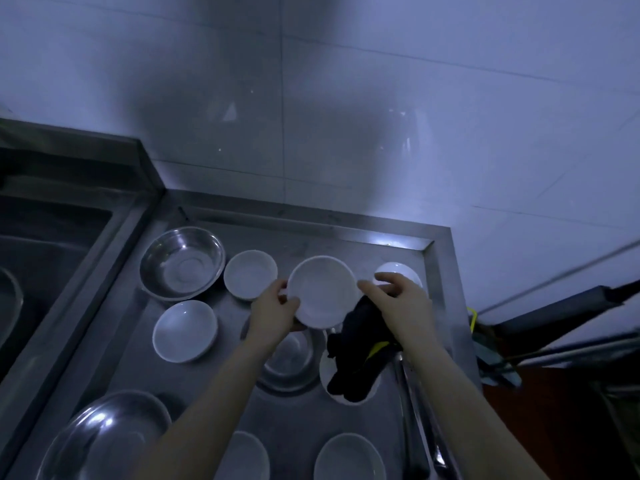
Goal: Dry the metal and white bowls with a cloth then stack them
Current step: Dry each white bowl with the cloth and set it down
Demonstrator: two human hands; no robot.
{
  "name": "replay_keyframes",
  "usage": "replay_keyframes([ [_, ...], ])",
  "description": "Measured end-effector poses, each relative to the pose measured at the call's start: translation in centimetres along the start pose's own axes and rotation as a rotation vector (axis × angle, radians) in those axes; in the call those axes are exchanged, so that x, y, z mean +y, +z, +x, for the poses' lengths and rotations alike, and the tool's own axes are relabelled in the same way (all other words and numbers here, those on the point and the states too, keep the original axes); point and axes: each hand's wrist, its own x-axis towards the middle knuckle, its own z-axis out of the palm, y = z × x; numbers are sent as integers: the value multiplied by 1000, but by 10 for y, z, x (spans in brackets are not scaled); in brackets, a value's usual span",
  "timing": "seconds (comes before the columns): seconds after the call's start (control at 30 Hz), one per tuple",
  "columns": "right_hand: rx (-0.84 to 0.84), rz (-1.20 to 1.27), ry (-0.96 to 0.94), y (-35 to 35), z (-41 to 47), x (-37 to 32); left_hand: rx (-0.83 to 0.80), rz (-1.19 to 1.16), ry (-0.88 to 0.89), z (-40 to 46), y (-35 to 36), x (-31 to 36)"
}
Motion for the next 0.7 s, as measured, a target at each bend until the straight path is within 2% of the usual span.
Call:
replay_keyframes([
  [0.13,122,117,45,-29,10,9,48,-160,-230,33,18,-26],
  [0.23,-28,215,114,-46,13,16,115,-238,-343,54,30,-46],
  [0.3,-63,129,115,-52,15,20,153,-309,-388,65,37,-58],
  [0.4,51,-138,0,-54,20,28,208,-418,-423,76,43,-68],
  [0.53,147,-344,-170,-57,22,37,221,-554,-442,85,45,-72],
  [0.7,279,-317,-183,-64,23,48,124,-650,-480,83,42,-66],
])
